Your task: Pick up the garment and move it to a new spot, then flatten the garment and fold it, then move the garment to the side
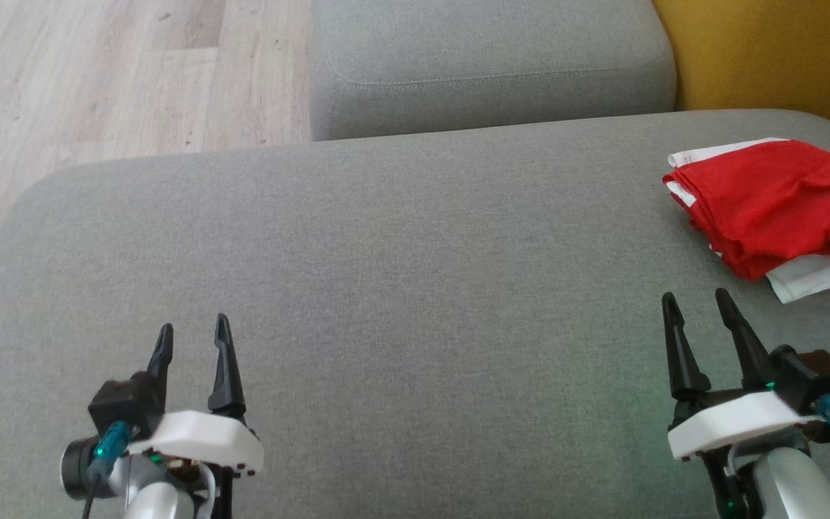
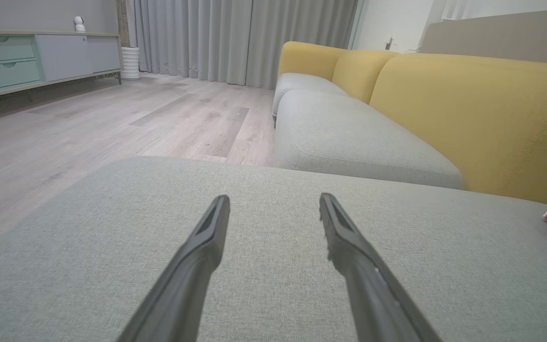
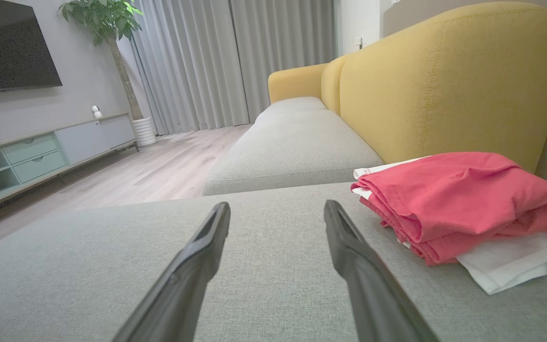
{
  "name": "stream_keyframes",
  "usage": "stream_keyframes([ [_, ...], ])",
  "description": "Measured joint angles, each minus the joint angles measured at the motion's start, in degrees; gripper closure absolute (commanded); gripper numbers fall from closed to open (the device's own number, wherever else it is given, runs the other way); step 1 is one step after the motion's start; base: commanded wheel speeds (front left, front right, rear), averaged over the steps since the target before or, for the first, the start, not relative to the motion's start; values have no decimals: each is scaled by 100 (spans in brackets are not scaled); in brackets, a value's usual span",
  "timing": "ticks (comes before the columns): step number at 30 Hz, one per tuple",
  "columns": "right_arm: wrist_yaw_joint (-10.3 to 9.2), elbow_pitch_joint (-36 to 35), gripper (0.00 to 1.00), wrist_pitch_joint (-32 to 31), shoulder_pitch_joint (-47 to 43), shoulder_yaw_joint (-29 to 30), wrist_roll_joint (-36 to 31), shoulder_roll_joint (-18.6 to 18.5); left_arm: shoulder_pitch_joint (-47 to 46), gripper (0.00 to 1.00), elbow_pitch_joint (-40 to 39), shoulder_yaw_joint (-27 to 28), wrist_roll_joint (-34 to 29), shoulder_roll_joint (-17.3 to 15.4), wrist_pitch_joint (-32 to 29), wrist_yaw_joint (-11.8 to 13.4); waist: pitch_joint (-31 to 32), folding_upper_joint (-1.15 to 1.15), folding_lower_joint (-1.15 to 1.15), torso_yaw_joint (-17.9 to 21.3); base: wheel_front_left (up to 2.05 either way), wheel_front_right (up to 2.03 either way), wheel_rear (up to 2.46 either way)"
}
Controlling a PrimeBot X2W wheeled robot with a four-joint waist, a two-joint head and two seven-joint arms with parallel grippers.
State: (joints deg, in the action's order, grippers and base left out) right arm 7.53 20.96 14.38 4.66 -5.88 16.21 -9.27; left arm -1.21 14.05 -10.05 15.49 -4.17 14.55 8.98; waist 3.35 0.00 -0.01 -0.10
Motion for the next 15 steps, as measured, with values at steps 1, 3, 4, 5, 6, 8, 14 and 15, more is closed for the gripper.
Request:
stream_keyframes([
  [1, 0, -13, 0, 0, -9, 0, -43, 24, 0, 0, 23, 7, -26, -5, 0, -7, 2, 0, 0, -9, 0, 0, 0],
  [3, 0, -62, 0, 0, -41, 21, -116, 83, 0, 0, 65, 34, -38, 4, 0, -102, 15, 0, 0, -38, 0, 0, 0],
  [4, 0, -68, 0, 0, -55, 21, -129, 98, 0, 0, 78, 62, -36, 12, 0, -149, 17, 0, 0, -47, 0, 0, 0],
  [5, 0, -68, 0, 0, -63, 21, -140, 109, 1, 0, 91, 90, -37, 20, 0, -176, 18, 0, 0, -56, 0, 0, 0],
  [6, 0, -68, 0, 0, -62, 22, -151, 110, 1, 0, 97, 115, -40, 22, 0, -197, 18, 0, 0, -65, 0, 0, 0],
  [8, 0, -68, 0, 0, -62, 21, -153, 111, 1, 0, 111, 142, -84, 27, 0, -238, 16, 0, 0, -76, 0, 0, 0],
  [14, 0, -68, 0, 0, -62, 20, -153, 114, 1, 0, 145, 168, -130, 70, 0, -294, 14, 0, 0, -79, 0, 0, 0],
  [15, 0, -68, 0, -1, -62, 19, -153, 118, 1, 0, 146, 171, -130, 76, 0, -294, 13, 0, 0, -79, 0, 0, 0],
])
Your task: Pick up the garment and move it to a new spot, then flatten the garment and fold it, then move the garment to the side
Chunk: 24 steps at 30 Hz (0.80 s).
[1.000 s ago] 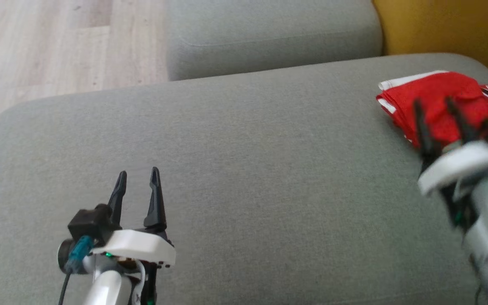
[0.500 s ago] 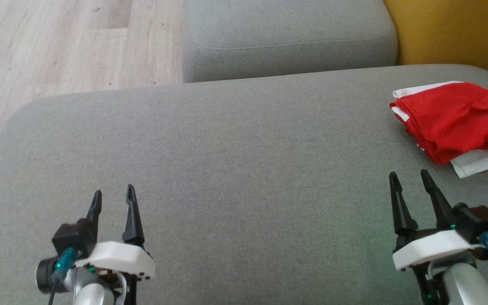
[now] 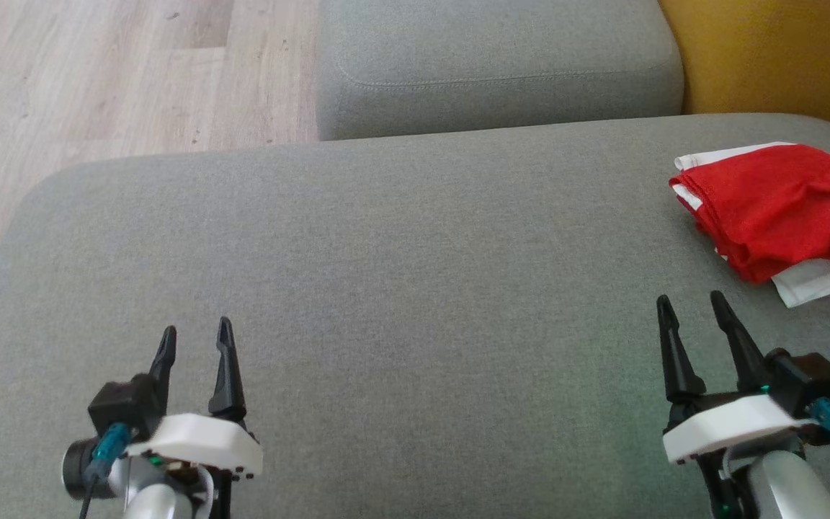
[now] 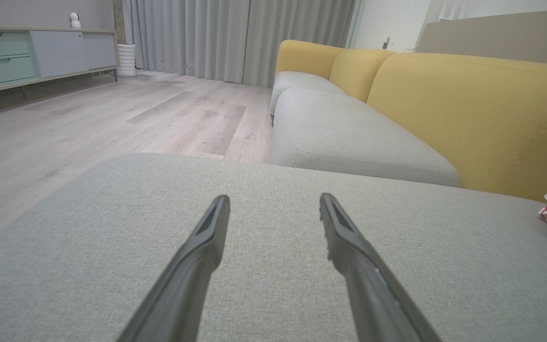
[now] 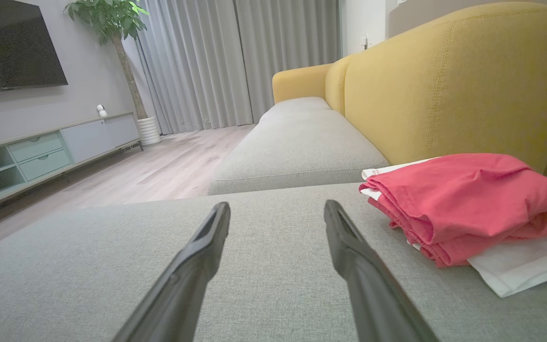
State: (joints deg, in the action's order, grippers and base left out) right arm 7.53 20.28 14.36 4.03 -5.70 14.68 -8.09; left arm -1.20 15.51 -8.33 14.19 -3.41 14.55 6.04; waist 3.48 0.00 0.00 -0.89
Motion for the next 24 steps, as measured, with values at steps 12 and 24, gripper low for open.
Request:
stream_keyframes([
  [12, 0, 393, 100, -85, -337, -19, 266, 52, 327, 100, 520, -5, 288, 25, -143, -66, -18, 0, 0, 8, 0, 0, 0],
  [24, 0, 318, 100, -285, -336, 92, 951, 98, 316, 100, 489, 109, 975, 27, -297, -201, -51, 0, 0, 15, 0, 0, 0],
])
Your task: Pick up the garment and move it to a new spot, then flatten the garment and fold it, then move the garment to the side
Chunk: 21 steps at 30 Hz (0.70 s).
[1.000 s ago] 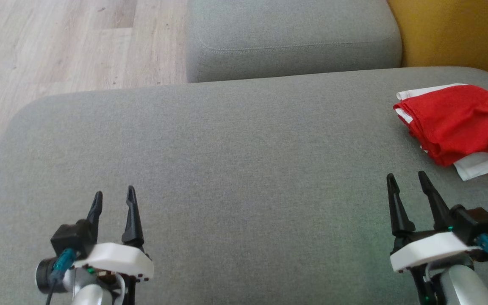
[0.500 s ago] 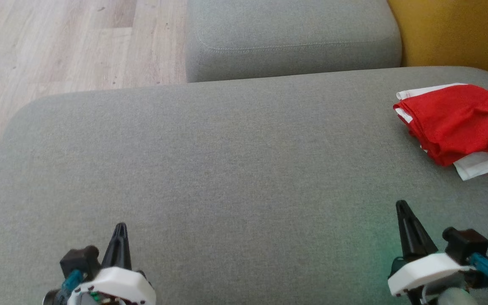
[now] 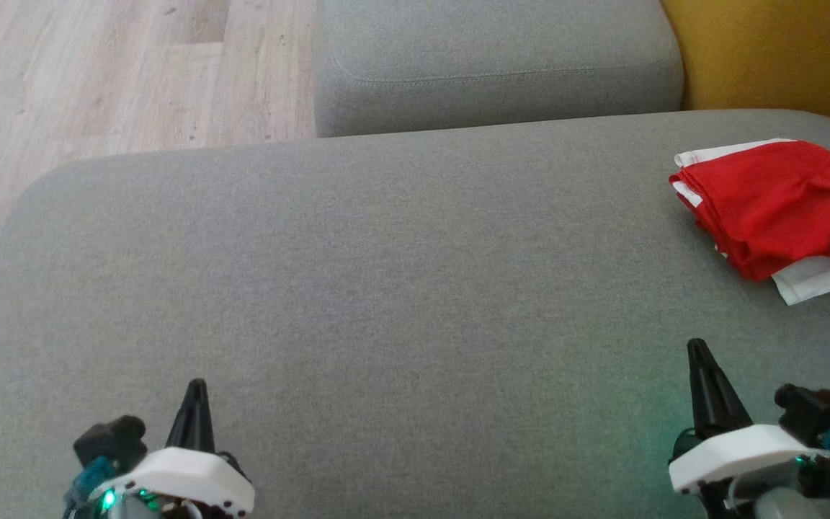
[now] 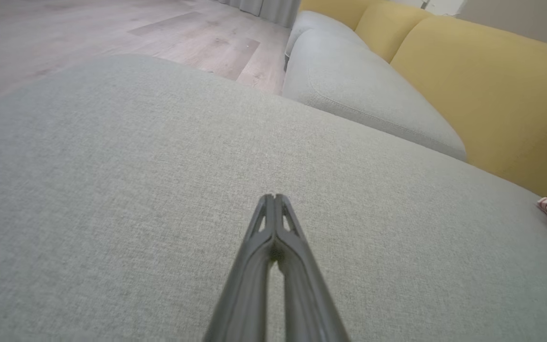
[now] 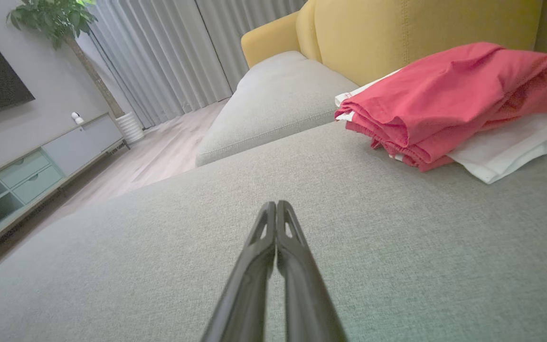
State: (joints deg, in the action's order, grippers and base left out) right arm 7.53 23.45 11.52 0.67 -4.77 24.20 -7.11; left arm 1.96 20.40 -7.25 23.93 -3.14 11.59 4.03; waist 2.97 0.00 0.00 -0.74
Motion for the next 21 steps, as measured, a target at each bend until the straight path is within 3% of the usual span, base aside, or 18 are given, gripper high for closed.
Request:
stream_keyframes([
  [21, 0, -131, 100, -336, 12, 231, 1291, 96, -114, 100, -94, 233, 1298, 9, -347, -208, -61, 0, 0, 14, 0, 0, 0],
])
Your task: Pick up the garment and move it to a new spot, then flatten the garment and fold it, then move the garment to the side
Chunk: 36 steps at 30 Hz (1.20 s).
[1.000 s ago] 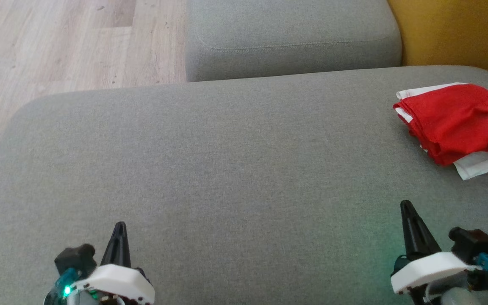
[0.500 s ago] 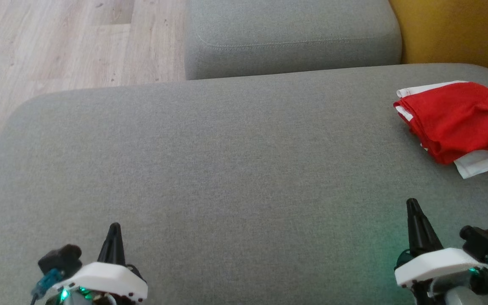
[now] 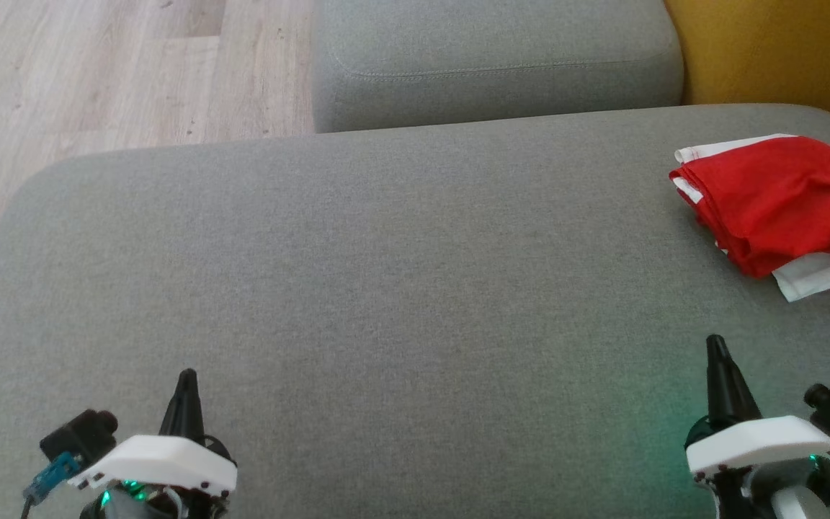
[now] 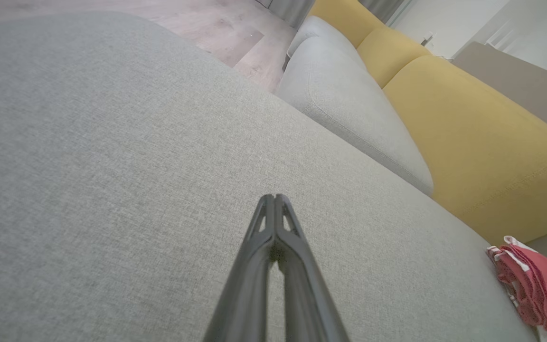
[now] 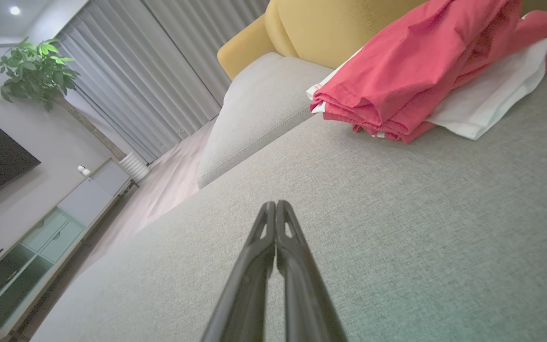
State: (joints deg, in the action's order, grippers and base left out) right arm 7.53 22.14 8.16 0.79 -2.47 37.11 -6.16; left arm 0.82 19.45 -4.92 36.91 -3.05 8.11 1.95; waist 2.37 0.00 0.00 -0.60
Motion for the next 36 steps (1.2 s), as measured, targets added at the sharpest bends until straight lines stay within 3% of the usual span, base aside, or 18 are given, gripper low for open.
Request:
stream_keyframes([
  [36, 0, -235, 100, -576, 105, 420, 2215, 164, -119, 100, -121, 376, 2227, 23, -584, -355, -104, 0, 0, 24, 0, 0, 0],
])
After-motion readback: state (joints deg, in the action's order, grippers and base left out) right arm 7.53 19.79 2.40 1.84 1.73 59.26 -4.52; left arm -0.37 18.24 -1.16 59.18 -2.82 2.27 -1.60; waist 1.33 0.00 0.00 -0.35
